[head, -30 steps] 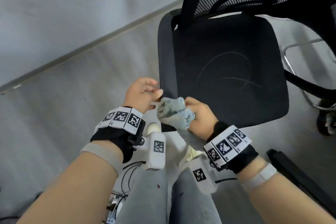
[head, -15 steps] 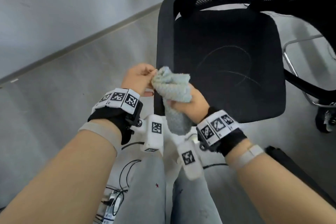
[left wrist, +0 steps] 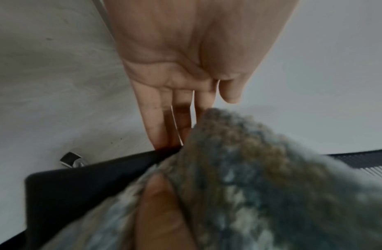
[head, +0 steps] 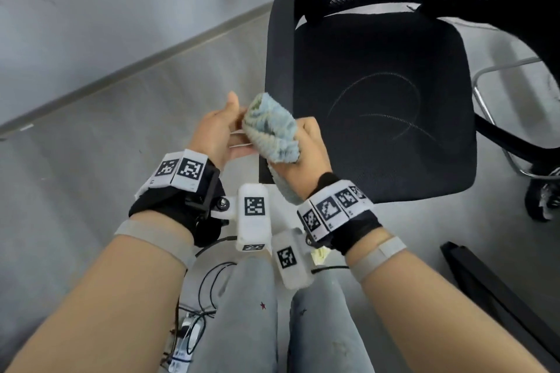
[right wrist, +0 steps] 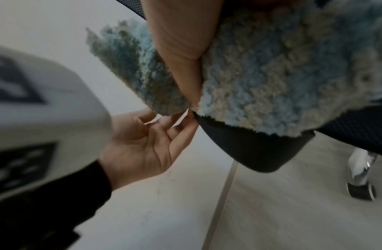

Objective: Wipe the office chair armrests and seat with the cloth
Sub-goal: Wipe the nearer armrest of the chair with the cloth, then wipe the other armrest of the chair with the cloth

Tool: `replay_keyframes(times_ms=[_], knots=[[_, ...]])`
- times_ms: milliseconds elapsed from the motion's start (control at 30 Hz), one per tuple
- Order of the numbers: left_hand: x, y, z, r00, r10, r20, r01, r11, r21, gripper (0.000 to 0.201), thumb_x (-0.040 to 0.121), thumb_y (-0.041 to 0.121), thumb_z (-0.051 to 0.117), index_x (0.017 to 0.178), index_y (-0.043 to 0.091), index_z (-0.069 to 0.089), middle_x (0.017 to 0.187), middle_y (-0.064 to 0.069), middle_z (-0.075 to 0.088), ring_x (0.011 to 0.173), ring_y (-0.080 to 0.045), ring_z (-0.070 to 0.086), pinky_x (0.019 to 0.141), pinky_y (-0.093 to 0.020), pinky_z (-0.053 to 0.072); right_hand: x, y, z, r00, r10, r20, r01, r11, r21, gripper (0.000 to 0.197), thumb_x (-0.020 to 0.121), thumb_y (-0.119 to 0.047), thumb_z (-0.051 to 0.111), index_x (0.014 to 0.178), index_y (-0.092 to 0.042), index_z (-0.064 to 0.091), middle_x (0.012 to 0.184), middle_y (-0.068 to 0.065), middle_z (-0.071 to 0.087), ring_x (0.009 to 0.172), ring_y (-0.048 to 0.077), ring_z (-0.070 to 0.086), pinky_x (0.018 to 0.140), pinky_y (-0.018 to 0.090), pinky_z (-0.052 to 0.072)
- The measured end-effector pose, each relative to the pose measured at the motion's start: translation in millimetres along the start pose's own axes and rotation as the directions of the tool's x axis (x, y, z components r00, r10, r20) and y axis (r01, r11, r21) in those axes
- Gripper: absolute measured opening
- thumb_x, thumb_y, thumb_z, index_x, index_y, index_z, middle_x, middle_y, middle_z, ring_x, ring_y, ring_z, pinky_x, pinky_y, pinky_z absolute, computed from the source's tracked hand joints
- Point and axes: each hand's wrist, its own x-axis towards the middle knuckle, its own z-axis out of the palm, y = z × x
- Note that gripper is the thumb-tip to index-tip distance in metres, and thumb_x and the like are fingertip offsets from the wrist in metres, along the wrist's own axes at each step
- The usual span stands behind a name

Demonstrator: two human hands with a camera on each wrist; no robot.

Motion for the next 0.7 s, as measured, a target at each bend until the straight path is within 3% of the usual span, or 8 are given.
replay_keyframes(times_ms=[133,233,267,333,400,467,600,700], knots=[[1,4,2,0.999,0.025,0.03,-0.028,0.996,0.088,0.05,0.091,0.053,0.028,0.095,0.022,0.066,0.097,0.001,0.067,0.092,-0.019,0.062,0.077,-0.03,0.051,-16,14,3,0.99,0.142,-0.02,-0.133,0.961,0.243,0.013,0.077,0.005,0.061,0.08,0.006,0.049,0.077,-0.013,0.032,0.063,-0.006,0.039,0.061,0.009,0.041],[4,6,1,0.999,0.012,0.04,-0.016,0.996,0.084,0.052,0.09,0.055,0.029,0.103,0.019,0.064,0.1,0.0,0.066,0.093,-0.021,0.062,0.079,-0.032,0.051,-26,11,5,0.991,0.133,-0.024,-0.125,0.968,0.219,0.035,0.078,0.006,0.06,0.066,-0.023,0.045,0.09,-0.01,0.035,0.07,-0.004,0.042,0.068,0.012,0.043],[5,7,1,0.999,0.013,0.039,-0.016,0.997,0.082,0.052,0.09,0.055,0.029,0.104,0.019,0.064,0.1,0.0,0.066,0.094,-0.022,0.062,0.078,-0.031,0.051,-26,9,7,0.992,0.123,-0.031,-0.114,0.972,0.207,0.031,0.078,0.005,0.061,0.066,-0.022,0.048,0.096,-0.006,0.035,0.073,-0.004,0.043,0.069,0.009,0.043],[7,8,-2,0.999,0.025,0.034,-0.027,0.997,0.075,0.051,0.091,0.053,0.029,0.105,0.018,0.065,0.101,0.001,0.066,0.098,-0.021,0.062,0.078,-0.03,0.051,-21,0,10,0.991,0.134,-0.027,-0.126,0.972,0.197,0.009,0.078,0.001,0.063,0.079,-0.006,0.057,0.102,-0.001,0.036,0.079,0.003,0.047,0.066,0.006,0.042],[10,11,-5,0.998,0.052,0.035,-0.054,0.997,0.056,0.049,0.092,0.05,0.029,0.102,0.02,0.066,0.1,0.002,0.066,0.099,-0.018,0.062,0.075,-0.027,0.052,-10,-11,11,0.991,0.123,-0.045,-0.114,0.978,0.175,0.013,0.078,-0.001,0.063,0.09,-0.002,0.06,0.1,0.001,0.039,0.082,0.011,0.047,0.059,0.002,0.042],[13,14,-9,0.996,0.082,0.023,-0.083,0.996,0.036,0.045,0.094,0.046,0.029,0.097,0.021,0.066,0.1,0.002,0.067,0.096,-0.014,0.063,0.069,-0.023,0.055,4,-23,11,0.992,0.119,-0.052,-0.108,0.98,0.169,0.018,0.079,-0.001,0.06,0.097,-0.004,0.061,0.101,0.001,0.039,0.078,0.009,0.045,0.054,-0.004,0.038],[16,22,-16,0.991,0.116,-0.069,-0.118,0.993,-0.026,0.044,0.095,0.041,0.031,0.115,0.013,0.059,0.108,-0.004,0.065,0.1,-0.016,0.062,0.076,-0.025,0.056,30,-39,6,0.995,0.079,-0.06,-0.073,0.993,0.095,0.036,0.081,-0.008,0.059,0.116,-0.016,0.058,0.121,0.005,0.051,0.094,0.007,0.044,0.07,0.007,0.032],[15,27,-18,0.971,0.158,-0.178,-0.174,0.982,-0.076,0.042,0.096,0.037,0.032,0.12,0.012,0.056,0.106,0.003,0.063,0.102,-0.012,0.058,0.08,-0.027,0.051,39,-41,-10,0.992,0.122,-0.035,-0.115,0.982,0.152,0.037,0.079,-0.007,0.062,0.115,-0.014,0.058,0.122,0.009,0.058,0.104,0.017,0.054,0.084,0.021,0.039]])
